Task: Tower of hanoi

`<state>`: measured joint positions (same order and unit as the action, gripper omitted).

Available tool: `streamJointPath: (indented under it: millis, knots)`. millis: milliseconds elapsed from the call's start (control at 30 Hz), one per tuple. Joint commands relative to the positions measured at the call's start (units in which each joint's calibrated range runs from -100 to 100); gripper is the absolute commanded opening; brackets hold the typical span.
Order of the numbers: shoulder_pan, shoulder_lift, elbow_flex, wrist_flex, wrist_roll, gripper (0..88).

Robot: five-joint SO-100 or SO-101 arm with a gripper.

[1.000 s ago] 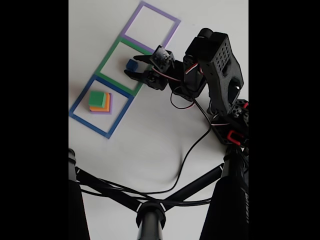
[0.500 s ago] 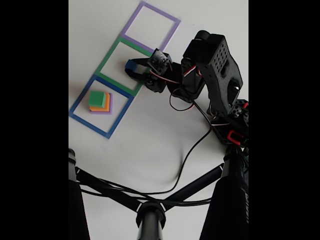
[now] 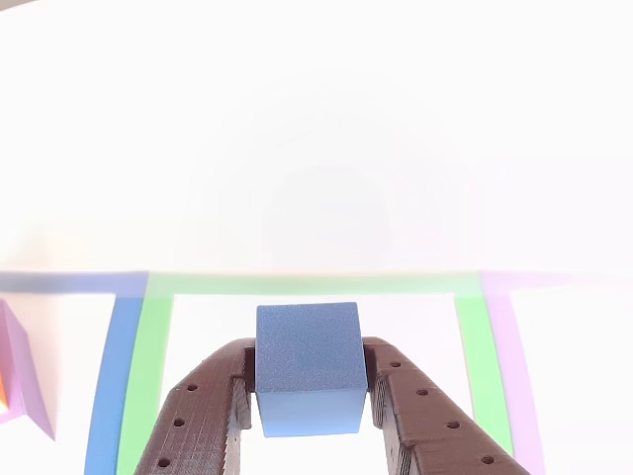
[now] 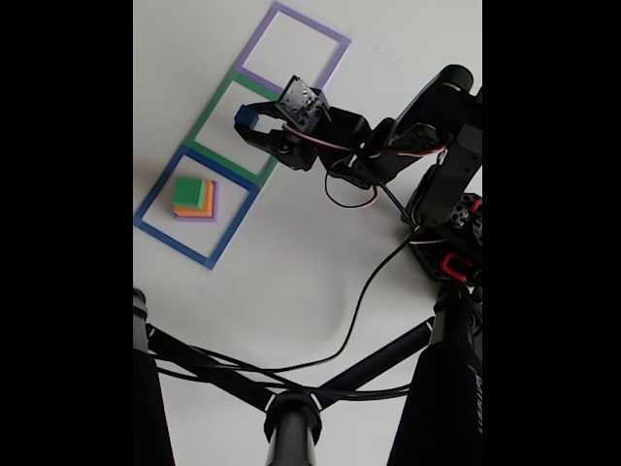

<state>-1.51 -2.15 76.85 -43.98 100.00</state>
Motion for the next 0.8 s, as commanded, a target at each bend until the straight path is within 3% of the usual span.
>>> streamJointPath:
  millis: [0, 233, 433, 767]
  knots:
    - [-0.5, -21.4, -3.6, 24.5, 0.0, 3.8]
    - [-1.3, -39.8, -22.7, 67.9, 0.0, 3.7]
    - [-3.8, -40.5, -50.7, 100.3, -2.0, 3.6]
    - [-13.1, -39.8, -81.3, 131.8, -7.9, 3.5]
